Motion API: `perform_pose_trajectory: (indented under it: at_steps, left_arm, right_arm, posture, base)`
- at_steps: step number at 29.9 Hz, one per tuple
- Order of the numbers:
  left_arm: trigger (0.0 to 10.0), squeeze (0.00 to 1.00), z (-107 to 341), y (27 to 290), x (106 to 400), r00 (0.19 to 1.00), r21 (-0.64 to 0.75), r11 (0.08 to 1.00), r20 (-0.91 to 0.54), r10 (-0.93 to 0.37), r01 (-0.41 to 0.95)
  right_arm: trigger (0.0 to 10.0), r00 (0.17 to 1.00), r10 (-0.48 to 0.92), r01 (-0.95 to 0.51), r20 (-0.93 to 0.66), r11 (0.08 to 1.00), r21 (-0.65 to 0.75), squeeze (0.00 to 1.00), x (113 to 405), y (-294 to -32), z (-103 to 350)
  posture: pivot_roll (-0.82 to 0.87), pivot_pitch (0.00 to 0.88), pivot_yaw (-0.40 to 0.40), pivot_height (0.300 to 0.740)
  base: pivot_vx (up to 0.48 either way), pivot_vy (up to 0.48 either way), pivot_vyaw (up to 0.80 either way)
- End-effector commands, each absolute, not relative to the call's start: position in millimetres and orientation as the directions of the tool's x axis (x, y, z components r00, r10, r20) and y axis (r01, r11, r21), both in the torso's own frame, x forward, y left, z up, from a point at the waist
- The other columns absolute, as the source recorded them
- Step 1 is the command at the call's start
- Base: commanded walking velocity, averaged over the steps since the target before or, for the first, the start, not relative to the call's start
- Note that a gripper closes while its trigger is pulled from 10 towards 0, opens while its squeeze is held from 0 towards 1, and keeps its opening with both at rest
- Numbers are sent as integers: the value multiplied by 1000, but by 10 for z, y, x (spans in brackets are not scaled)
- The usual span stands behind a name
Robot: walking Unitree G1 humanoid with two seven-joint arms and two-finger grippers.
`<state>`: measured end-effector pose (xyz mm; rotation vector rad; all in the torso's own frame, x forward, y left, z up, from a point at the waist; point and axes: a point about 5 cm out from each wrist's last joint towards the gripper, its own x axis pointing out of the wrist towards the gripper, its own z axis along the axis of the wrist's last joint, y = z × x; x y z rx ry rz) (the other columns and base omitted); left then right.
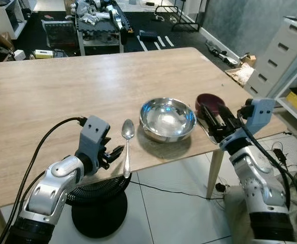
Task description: Setting the table
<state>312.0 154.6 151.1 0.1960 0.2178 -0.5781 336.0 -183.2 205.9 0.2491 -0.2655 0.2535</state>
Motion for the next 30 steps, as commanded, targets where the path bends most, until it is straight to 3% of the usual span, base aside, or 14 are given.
perform_pose_trajectory:
  at_steps: [1, 7, 8, 16, 18, 19, 21, 25, 28, 30]
  left_arm:
    - [10000, 0, 1458, 1498, 3116, 786, 139, 786, -273, -555, 603]
    - [10000, 0, 1466, 1455, 3122, 748, 263, 704, -314, -584, 660]
    - [10000, 0, 1448, 1470, 3107, 744, 334, 667, -353, -567, 666]
    - [10000, 0, 1326, 1520, 3101, 713, 368, 612, -406, -571, 700]
    - [10000, 0, 1353, 1478, 3139, 704, 343, 616, -368, -607, 709]
    - [10000, 0, 1353, 1478, 3139, 704, 343, 616, -368, -607, 709]
    - [10000, 0, 1384, 1461, 3172, 713, 335, 630, -351, -607, 701]
    - [10000, 0, 1393, 1460, 3189, 718, 339, 633, -347, -603, 696]
    - [10000, 0, 1393, 1519, 3271, 758, 356, 670, -335, -559, 651]
    - [10000, 0, 1393, 1519, 3271, 758, 356, 670, -335, -559, 651]
  right_arm:
    - [10000, 935, 214, -276, 281, 939, 204, 0, 3363, -1815, 2033]
    - [10000, 935, 211, -275, 286, 939, 206, 0, 3364, -1787, 2035]
    - [10000, 940, 192, -256, 282, 943, 211, 0, 3363, -1814, 2022]
    - [10000, 942, 194, -260, 273, 938, 231, 0, 3355, -1817, 1995]
    - [10000, 856, 462, -501, 231, 852, 151, 0, 3248, -1688, 1964]
    - [10000, 856, 462, -501, 231, 852, 151, 0, 3248, -1688, 1964]
    - [10000, 782, 595, -616, 185, 783, 88, 0, 3150, -1668, 1947]
    - [10000, 746, 648, -660, 156, 750, 45, 0, 3100, -1675, 1941]
    - [10000, 637, 769, -770, 59, 638, -6, 0, 2969, -1700, 1900]
    - [10000, 637, 769, -770, 59, 638, -6, 0, 2969, -1700, 1900]
  posture:
    - [53, 106, 11, 740]
    - [47, 121, 16, 740]
    - [45, 129, 18, 740]
    - [42, 140, 14, 740]
    - [36, 140, 14, 740]
    - [36, 140, 14, 740]
    - [36, 139, 14, 740]
    - [36, 139, 15, 740]
    - [28, 137, 16, 740]
    - [28, 137, 16, 740]
  base:
    - [0, 0, 0]
    - [0, 0, 0]
    - [0, 0, 0]
    - [0, 0, 0]
    - [0, 0, 0]
    - [0, 0, 0]
    - [0, 0, 0]
    - [0, 0, 0]
    - [0, 0, 0]
    - [0, 0, 0]
